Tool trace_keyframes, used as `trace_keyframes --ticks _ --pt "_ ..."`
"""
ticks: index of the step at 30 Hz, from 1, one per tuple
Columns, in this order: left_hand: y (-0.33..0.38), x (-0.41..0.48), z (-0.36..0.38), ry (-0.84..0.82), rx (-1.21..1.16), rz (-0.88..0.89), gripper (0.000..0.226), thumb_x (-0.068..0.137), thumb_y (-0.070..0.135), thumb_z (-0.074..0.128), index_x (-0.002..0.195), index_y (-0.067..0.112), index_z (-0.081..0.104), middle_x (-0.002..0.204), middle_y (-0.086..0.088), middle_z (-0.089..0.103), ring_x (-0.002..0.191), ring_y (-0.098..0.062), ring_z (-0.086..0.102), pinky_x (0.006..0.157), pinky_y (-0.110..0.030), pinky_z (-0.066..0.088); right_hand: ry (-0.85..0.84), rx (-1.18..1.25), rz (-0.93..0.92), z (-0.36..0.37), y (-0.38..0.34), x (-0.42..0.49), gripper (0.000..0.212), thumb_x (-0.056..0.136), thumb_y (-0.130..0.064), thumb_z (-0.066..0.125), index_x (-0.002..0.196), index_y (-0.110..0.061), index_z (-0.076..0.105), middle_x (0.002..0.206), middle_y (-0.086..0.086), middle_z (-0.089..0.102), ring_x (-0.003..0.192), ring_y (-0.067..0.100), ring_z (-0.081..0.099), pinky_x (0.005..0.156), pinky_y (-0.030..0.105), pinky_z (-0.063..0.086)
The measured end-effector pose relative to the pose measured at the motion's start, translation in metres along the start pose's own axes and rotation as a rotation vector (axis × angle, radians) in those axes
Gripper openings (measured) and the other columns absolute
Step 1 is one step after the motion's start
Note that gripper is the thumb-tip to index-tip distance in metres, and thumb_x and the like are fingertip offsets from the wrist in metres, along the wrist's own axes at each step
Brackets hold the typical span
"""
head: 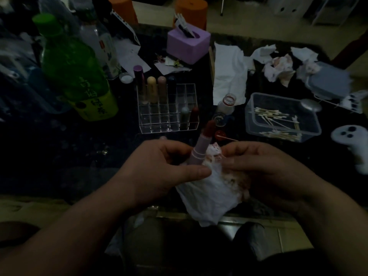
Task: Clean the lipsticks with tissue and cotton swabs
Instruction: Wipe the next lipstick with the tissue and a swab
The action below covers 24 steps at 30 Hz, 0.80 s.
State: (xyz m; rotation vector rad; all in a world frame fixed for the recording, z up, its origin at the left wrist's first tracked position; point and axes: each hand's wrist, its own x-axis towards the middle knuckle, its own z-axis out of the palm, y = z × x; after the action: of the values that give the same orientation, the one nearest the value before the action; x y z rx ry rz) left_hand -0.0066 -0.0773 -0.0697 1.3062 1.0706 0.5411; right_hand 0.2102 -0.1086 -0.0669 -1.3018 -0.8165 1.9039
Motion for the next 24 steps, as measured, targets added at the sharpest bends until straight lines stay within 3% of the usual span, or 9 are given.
trace_keyframes --ticks 2,5,7,12,14,16,18,22,24 --pt "0.0 0.0 0.001 -0.006 0.009 0.006 0.027 0.059 0.028 0.082 0.085 0.023 0.08 0.089 0.006 0.079 0.087 -0.01 0.075 0.08 -0.026 0.06 0.012 0.029 0.001 0.005 0.001 -0.001 0.041 0.081 -0.017 0.071 0.11 0.011 0.064 0.113 0.034 0.064 0.099 0.042 0.064 0.084 0.044 0.052" --pt "0.001 -0.001 0.002 -0.04 -0.008 -0.015 0.024 0.058 0.027 0.081 0.082 0.023 0.081 0.088 0.004 0.079 0.085 -0.012 0.076 0.077 -0.022 0.06 0.141 0.04 -0.015 0.013 0.003 -0.001 0.026 0.079 -0.017 0.071 0.093 0.005 0.069 0.094 0.027 0.07 0.08 0.032 0.068 0.066 0.034 0.056" --pt "0.001 0.0 0.003 -0.05 -0.047 -0.047 0.023 0.061 0.026 0.08 0.084 0.019 0.081 0.089 0.001 0.079 0.085 -0.014 0.076 0.075 -0.022 0.06 0.226 0.001 -0.063 0.017 0.004 -0.001 0.02 0.076 -0.017 0.071 0.086 0.001 0.071 0.091 0.026 0.071 0.077 0.031 0.067 0.066 0.035 0.056" --pt "-0.005 0.007 0.004 0.169 0.32 0.089 0.042 0.061 0.055 0.075 0.09 0.025 0.078 0.095 0.012 0.073 0.085 -0.001 0.069 0.076 -0.023 0.056 0.441 -0.465 -0.354 0.019 0.003 0.0 0.009 0.08 -0.022 0.075 0.073 -0.017 0.075 0.073 0.006 0.073 0.068 0.019 0.069 0.063 0.028 0.053" --pt "-0.003 0.007 0.005 0.183 0.306 0.093 0.033 0.066 0.051 0.078 0.09 0.028 0.078 0.09 0.012 0.075 0.082 -0.003 0.071 0.077 -0.03 0.059 0.42 -0.456 -0.411 0.024 0.003 -0.001 0.011 0.078 -0.027 0.075 0.072 -0.018 0.075 0.07 0.005 0.072 0.063 0.014 0.067 0.058 0.023 0.05" --pt "0.002 0.007 0.008 0.14 0.235 0.097 0.02 0.073 0.037 0.081 0.091 0.028 0.078 0.085 0.015 0.076 0.078 -0.001 0.072 0.075 -0.026 0.06 0.415 -0.407 -0.439 0.027 0.005 -0.001 0.011 0.08 -0.023 0.075 0.072 -0.015 0.075 0.067 0.004 0.071 0.057 0.009 0.064 0.054 0.019 0.047" --pt "0.003 0.008 0.01 0.12 0.232 0.118 0.018 0.073 0.032 0.082 0.09 0.027 0.079 0.083 0.017 0.076 0.074 0.002 0.071 0.071 -0.018 0.058 0.419 -0.417 -0.461 0.028 0.008 0.001 0.008 0.083 -0.018 0.073 0.075 -0.017 0.075 0.072 0.004 0.073 0.064 0.012 0.068 0.059 0.022 0.052" --pt "0.004 0.008 0.013 0.106 0.143 0.109 0.022 0.072 0.028 0.083 0.092 0.022 0.079 0.084 0.011 0.077 0.077 -0.005 0.073 0.07 -0.022 0.059 0.428 -0.311 -0.452 0.029 0.011 0.002 0.006 0.078 -0.025 0.072 0.076 -0.021 0.076 0.08 0.005 0.075 0.076 0.018 0.073 0.068 0.029 0.057" --pt "0.005 0.007 0.013 0.102 0.074 0.097 0.02 0.073 0.022 0.083 0.092 0.019 0.079 0.084 0.009 0.078 0.077 -0.005 0.074 0.068 -0.017 0.056 0.393 -0.213 -0.425 0.03 0.014 0.001 0.007 0.079 -0.027 0.076 0.077 -0.02 0.077 0.083 0.01 0.075 0.081 0.027 0.073 0.074 0.039 0.058"
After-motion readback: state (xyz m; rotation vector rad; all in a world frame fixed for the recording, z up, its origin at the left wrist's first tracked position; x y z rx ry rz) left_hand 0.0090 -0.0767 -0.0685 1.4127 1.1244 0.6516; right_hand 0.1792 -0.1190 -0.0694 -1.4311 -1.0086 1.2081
